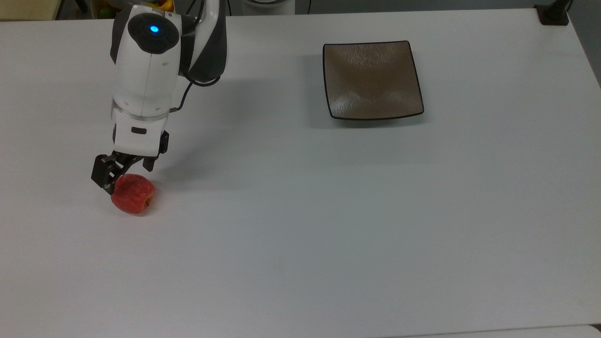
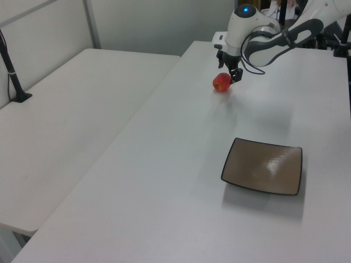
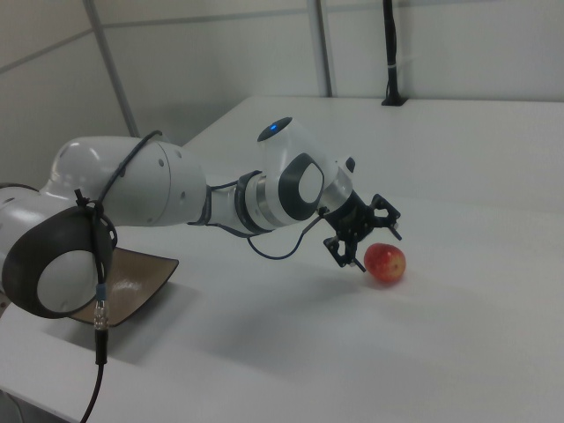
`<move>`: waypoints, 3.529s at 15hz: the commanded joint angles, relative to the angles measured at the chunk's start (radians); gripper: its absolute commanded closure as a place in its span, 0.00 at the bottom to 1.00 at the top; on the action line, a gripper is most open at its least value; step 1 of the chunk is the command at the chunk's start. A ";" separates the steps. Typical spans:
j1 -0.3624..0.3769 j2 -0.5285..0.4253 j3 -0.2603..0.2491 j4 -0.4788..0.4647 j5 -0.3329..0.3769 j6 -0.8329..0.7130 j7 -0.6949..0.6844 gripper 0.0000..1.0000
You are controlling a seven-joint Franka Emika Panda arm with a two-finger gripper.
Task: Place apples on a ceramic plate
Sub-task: 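Close the gripper around the red apple, then lift the apple and carry it over the brown square plate, then lower the apple onto the plate and open the gripper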
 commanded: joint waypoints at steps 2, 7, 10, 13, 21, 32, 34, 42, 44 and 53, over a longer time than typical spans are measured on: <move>-0.003 0.056 -0.002 0.042 -0.019 0.030 -0.020 0.03; -0.009 0.058 -0.001 0.044 -0.013 0.030 -0.006 0.51; -0.009 0.046 0.001 0.044 -0.010 0.028 -0.003 0.51; -0.006 -0.025 0.018 0.035 0.002 0.019 0.042 0.51; 0.061 -0.151 0.134 -0.030 0.010 -0.200 0.433 0.50; 0.288 -0.448 0.185 -0.249 0.321 -0.412 0.775 0.49; 0.322 -0.482 0.185 -0.290 0.375 -0.435 0.813 0.49; 0.457 -0.439 0.191 -0.350 0.381 -0.467 0.983 0.45; 0.460 -0.435 0.206 -0.361 0.380 -0.466 0.988 0.14; 0.448 -0.439 0.208 -0.353 0.380 -0.467 0.982 0.00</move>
